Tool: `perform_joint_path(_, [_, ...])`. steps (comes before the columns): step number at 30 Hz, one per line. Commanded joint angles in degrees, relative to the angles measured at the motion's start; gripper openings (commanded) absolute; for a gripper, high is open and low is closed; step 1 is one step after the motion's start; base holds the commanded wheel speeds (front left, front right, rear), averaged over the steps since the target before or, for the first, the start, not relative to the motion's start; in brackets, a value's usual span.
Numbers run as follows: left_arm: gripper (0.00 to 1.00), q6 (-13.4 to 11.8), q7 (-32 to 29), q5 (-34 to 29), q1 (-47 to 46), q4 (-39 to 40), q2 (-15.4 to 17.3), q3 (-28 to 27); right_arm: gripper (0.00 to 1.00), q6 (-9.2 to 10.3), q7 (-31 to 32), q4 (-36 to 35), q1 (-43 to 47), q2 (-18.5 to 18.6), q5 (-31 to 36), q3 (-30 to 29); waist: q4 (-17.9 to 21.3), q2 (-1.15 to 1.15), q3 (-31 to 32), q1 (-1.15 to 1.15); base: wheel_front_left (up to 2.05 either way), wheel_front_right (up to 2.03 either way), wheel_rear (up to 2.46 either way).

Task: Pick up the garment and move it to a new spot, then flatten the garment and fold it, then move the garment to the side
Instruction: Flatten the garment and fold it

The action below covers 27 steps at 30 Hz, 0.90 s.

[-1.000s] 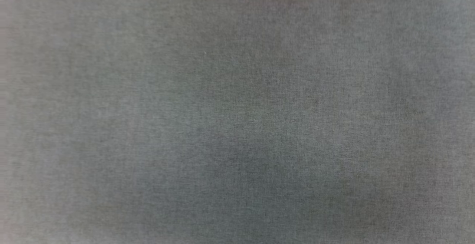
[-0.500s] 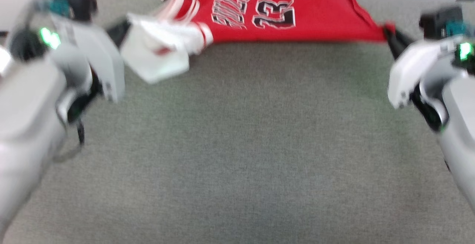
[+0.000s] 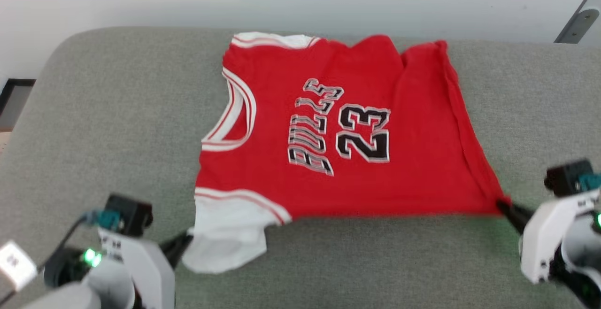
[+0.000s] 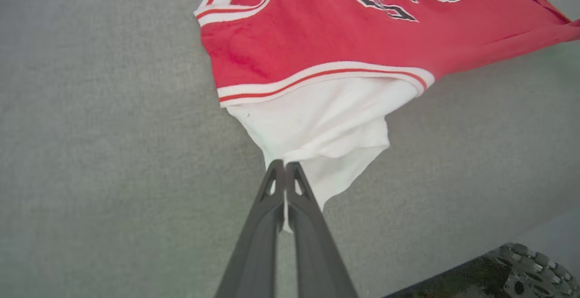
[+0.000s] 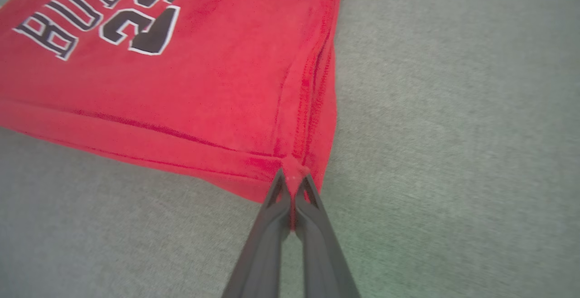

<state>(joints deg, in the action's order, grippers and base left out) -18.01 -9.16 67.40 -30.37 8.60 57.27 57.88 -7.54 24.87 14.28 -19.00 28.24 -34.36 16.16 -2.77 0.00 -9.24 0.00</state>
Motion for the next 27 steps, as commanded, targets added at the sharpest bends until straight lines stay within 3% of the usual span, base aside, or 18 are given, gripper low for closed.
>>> perform_joint_path(1, [0.00, -2.07, 0.22, 0.91, 2.73, 2.69, 1.70, 0.23, 0.00, 0.11, 2.57, -2.73, 4.00, -0.66, 0.04, -2.57, -0.14, 0.00, 0.04, 0.00, 0.00, 0.00, 0.00])
perform_joint_path(6, [0.00, -5.61, -0.59, 3.96, 8.51, 8.54, 4.87, 1.60, 0.00, 0.11, 10.64, -10.72, 13.90, -2.18, 0.90, -7.37, -0.55, 0.00, -0.09, 0.00, 0.00, 0.00, 0.00])
perform_joint_path(14, [0.00, -7.95, -0.44, 8.02, 14.10, 12.63, 5.79, 2.93, 0.00, 0.11, 20.39, -19.17, 25.03, -3.09, 0.31, -10.84, -0.81, 0.00, -0.78, 0.00, 0.00, 0.00, 0.00])
perform_joint_path(20, [0.00, -7.82, -1.24, 7.67, 14.13, 14.03, 6.65, 3.32, 0.00, 0.11, 21.95, -22.36, 27.71, -4.75, 0.30, -12.90, -0.65, 0.00, -1.36, 0.00, 0.00, 0.00, 0.00])
perform_joint_path(27, [0.00, -8.52, -2.43, 3.70, 8.09, 17.16, 11.24, 0.24, 0.00, 0.11, 20.78, -25.56, 23.94, -5.68, 1.84, -16.23, 0.28, 0.00, -1.89, 0.00, 0.00, 0.00, 0.00])
